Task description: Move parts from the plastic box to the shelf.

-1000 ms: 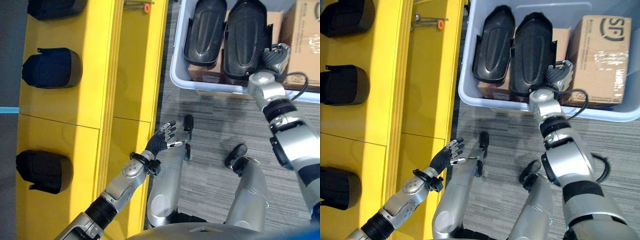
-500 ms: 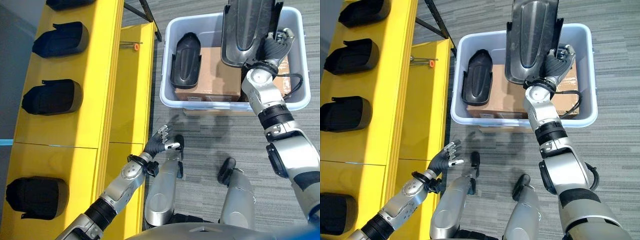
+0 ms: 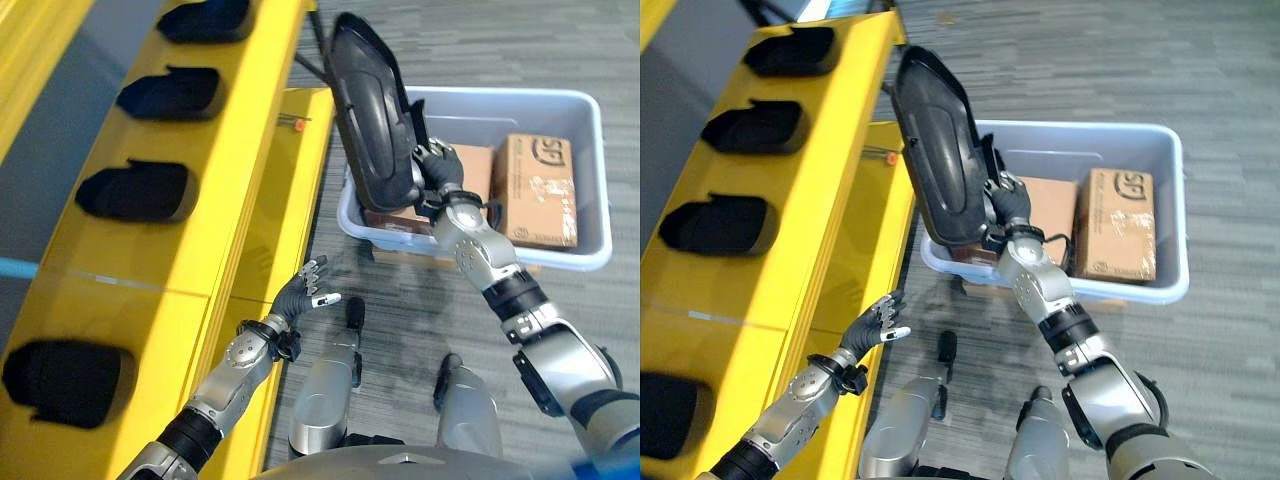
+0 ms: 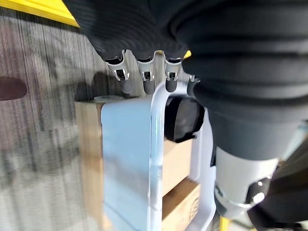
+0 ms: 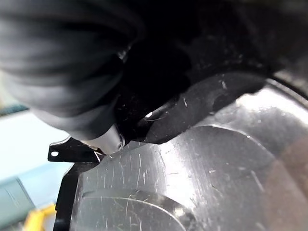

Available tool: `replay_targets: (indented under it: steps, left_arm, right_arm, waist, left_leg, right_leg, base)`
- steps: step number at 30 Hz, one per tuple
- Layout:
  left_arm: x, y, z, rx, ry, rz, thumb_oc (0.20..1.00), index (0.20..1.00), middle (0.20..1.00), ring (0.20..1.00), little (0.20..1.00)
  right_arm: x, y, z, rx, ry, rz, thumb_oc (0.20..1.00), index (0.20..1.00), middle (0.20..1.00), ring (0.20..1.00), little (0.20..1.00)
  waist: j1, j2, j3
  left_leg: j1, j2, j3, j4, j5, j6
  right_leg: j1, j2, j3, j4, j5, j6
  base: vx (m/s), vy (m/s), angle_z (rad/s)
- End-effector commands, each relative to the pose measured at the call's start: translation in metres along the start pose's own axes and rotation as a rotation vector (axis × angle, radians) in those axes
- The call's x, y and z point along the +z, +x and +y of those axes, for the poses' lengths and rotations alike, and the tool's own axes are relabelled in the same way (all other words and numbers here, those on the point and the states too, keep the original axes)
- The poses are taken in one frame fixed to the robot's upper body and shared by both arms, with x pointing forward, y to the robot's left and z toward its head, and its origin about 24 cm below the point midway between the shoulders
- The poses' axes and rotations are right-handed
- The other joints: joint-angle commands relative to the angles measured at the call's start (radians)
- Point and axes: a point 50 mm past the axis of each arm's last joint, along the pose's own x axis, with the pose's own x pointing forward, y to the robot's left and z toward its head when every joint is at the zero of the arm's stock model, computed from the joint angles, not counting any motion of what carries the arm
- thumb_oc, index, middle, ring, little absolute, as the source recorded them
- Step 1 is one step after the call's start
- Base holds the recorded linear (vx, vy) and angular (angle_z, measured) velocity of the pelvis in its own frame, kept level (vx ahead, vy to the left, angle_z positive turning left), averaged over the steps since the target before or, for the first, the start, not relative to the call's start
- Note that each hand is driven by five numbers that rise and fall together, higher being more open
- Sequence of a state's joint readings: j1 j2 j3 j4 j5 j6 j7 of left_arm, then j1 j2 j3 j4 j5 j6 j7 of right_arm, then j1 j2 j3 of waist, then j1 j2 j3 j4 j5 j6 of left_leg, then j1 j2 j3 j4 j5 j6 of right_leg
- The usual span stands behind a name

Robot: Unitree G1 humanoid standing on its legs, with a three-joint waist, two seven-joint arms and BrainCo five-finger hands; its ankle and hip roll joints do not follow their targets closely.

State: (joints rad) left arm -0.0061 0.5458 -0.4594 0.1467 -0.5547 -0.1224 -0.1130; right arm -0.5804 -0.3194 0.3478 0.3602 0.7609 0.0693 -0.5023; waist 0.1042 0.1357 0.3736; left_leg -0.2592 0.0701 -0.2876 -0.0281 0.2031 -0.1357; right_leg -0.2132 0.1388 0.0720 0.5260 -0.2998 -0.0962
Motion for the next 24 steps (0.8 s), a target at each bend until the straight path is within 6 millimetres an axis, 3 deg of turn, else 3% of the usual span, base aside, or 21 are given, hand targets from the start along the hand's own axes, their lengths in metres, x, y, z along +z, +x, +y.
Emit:
replay_targets:
  steps: [1, 3, 6, 8, 9, 11, 12, 13, 14, 16, 17, 18, 20, 24]
  left_arm:
    - [0.004, 0.0, 0.003, -0.038, 0.008, -0.021, 1.0, 1.0, 1.0, 1.0, 1.0]
    - [0.001, -0.003, 0.005, -0.027, -0.012, -0.009, 1.0, 1.0, 1.0, 1.0, 1.0]
    - [-0.007, -0.006, 0.006, -0.028, 0.001, 0.023, 1.0, 1.0, 1.0, 1.0, 1.0]
    - [-0.011, -0.001, 0.001, -0.042, 0.004, 0.041, 1.0, 1.0, 1.0, 1.0, 1.0]
    - [-0.012, 0.001, 0.0, -0.043, 0.006, 0.045, 1.0, 1.0, 1.0, 1.0, 1.0]
    - [-0.011, 0.003, -0.002, -0.049, 0.015, 0.045, 1.0, 1.0, 1.0, 1.0, 1.0]
    - [-0.004, 0.013, -0.011, -0.052, 0.011, 0.03, 1.0, 1.0, 1.0, 1.0, 1.0]
    - [-0.004, 0.014, -0.011, -0.053, 0.012, 0.029, 1.0, 1.0, 1.0, 1.0, 1.0]
    - [0.001, 0.019, -0.018, -0.052, 0.006, 0.014, 1.0, 1.0, 1.0, 1.0, 1.0]
    - [0.0, 0.021, -0.021, -0.045, -0.006, 0.007, 1.0, 1.0, 1.0, 1.0, 1.0]
    - [-0.003, 0.021, -0.023, -0.051, -0.012, 0.013, 1.0, 1.0, 1.0, 1.0, 1.0]
    - [-0.003, 0.021, -0.023, -0.054, -0.006, 0.011, 1.0, 1.0, 1.0, 1.0, 1.0]
    - [-0.003, 0.022, -0.023, -0.056, -0.005, 0.01, 1.0, 1.0, 1.0, 1.0, 1.0]
    - [-0.004, 0.023, -0.028, -0.065, -0.019, 0.026, 1.0, 1.0, 1.0, 1.0, 1.0]
  right_arm:
    - [0.062, 0.007, 0.031, 0.132, -0.026, -0.211, 0.2, 0.2, 0.2, 0.2, 0.2]
    - [0.056, 0.007, 0.03, 0.146, -0.049, -0.178, 0.2, 0.2, 0.2, 0.2, 0.2]
    - [0.043, 0.006, 0.031, 0.167, -0.094, -0.138, 0.2, 0.2, 0.2, 0.2, 0.2]
    - [0.031, -0.001, 0.032, 0.162, -0.116, -0.125, 0.2, 0.2, 0.2, 0.2, 0.2]
    - [0.027, -0.002, 0.032, 0.171, -0.135, -0.121, 0.2, 0.2, 0.2, 0.2, 0.2]
    - [0.024, -0.004, 0.031, 0.18, -0.15, -0.123, 0.2, 0.2, 0.2, 0.2, 0.2]
    - [0.025, -0.008, 0.029, 0.222, -0.177, -0.131, 0.2, 0.2, 0.2, 0.2, 0.2]
    - [0.025, -0.008, 0.03, 0.225, -0.179, -0.13, 0.2, 0.2, 0.2, 0.2, 0.2]
    - [0.032, -0.01, 0.031, 0.271, -0.211, -0.151, 0.2, 0.2, 0.2, 0.2, 0.2]
    - [0.038, -0.01, 0.035, 0.308, -0.251, -0.166, 0.2, 0.2, 0.2, 0.2, 0.2]
    - [0.041, -0.009, 0.036, 0.318, -0.267, -0.164, 0.2, 0.2, 0.2, 0.2, 0.2]
    - [0.043, -0.009, 0.035, 0.316, -0.27, -0.167, 0.2, 0.2, 0.2, 0.2, 0.2]
    - [0.044, -0.009, 0.036, 0.316, -0.274, -0.166, 0.2, 0.2, 0.2, 0.2, 0.2]
    - [0.044, -0.009, 0.036, 0.321, -0.294, -0.17, 0.2, 0.2, 0.2, 0.2, 0.2]
  waist:
    - [0.029, -0.036, -0.005]
    - [0.038, -0.041, -0.012]
    - [0.042, -0.048, -0.017]
    - [0.013, -0.057, -0.018]
    - [0.003, -0.062, -0.018]
    - [-0.011, -0.072, -0.02]
    - [-0.042, -0.103, -0.019]
    - [-0.043, -0.103, -0.022]
    - [-0.063, -0.123, -0.025]
    - [-0.072, -0.126, -0.041]
    - [-0.081, -0.126, -0.05]
    - [-0.083, -0.124, -0.052]
    - [-0.084, -0.114, -0.047]
    - [-0.08, -0.075, -0.041]
  left_leg:
    - [0.06, -0.091, 0.074, 0.073, -0.073, 0.112]
    - [0.054, -0.087, 0.06, 0.054, -0.048, 0.104]
    - [0.029, -0.053, 0.112, 0.029, -0.002, 0.082]
    - [-0.012, -0.007, 0.253, 0.059, 0.006, 0.065]
    - [-0.021, 0.001, 0.28, 0.091, 0.0, 0.064]
    - [-0.019, 0.014, 0.317, 0.143, -0.035, 0.073]
    - [0.027, 0.037, 0.358, 0.245, -0.118, 0.093]
    - [0.027, 0.039, 0.358, 0.247, -0.118, 0.092]
    - [0.087, 0.072, 0.353, 0.289, -0.121, 0.082]
    - [0.126, 0.109, 0.337, 0.276, -0.08, 0.063]
    - [0.151, 0.156, 0.359, 0.26, -0.035, 0.041]
    - [0.151, 0.167, 0.368, 0.253, -0.021, 0.034]
    - [0.149, 0.164, 0.387, 0.228, -0.032, 0.034]
    - [0.197, 0.137, 0.463, 0.136, -0.118, 0.048]
  right_leg:
    - [0.093, -0.107, -0.078, -0.143, 0.131, 0.084]
    - [0.104, -0.082, -0.085, -0.134, 0.116, 0.069]
    - [0.122, -0.055, -0.118, -0.128, 0.103, 0.055]
    - [0.13, -0.062, -0.175, -0.145, 0.11, 0.059]
    - [0.131, -0.071, -0.189, -0.152, 0.113, 0.062]
    - [0.117, -0.093, -0.21, -0.158, 0.121, 0.068]
    - [0.076, -0.155, -0.246, -0.152, 0.137, 0.075]
    - [0.072, -0.156, -0.247, -0.156, 0.142, 0.075]
    - [0.044, -0.197, -0.264, -0.166, 0.158, 0.077]
    - [0.02, -0.219, -0.273, -0.166, 0.167, 0.076]
    - [0.012, -0.25, -0.3, -0.152, 0.16, 0.077]
    - [0.008, -0.258, -0.305, -0.15, 0.163, 0.078]
    - [0.007, -0.275, -0.319, -0.145, 0.162, 0.089]
    - [0.029, -0.344, -0.358, -0.175, 0.201, 0.142]
  base:
    - [-0.03, -0.155, 0.59]
    - [-0.04, -0.181, 0.35]
    - [-0.07, -0.198, 0.42]
    - [-0.18, -0.148, 0.48]
    - [-0.22, -0.064, 0.94]
    - [-0.3, 0.038, 1.38]
    - [-0.35, 0.113, 0.89]
    - [-0.57, 0.324, 0.95]
    - [-0.43, 0.427, 1.05]
    - [-0.38, 0.542, 0.91]
    - [-0.21, 0.469, 0.5]
    - [-0.21, 0.467, 0.39]
    - [-0.12, 0.317, 0.44]
    - [-0.1, 0.403, 0.71]
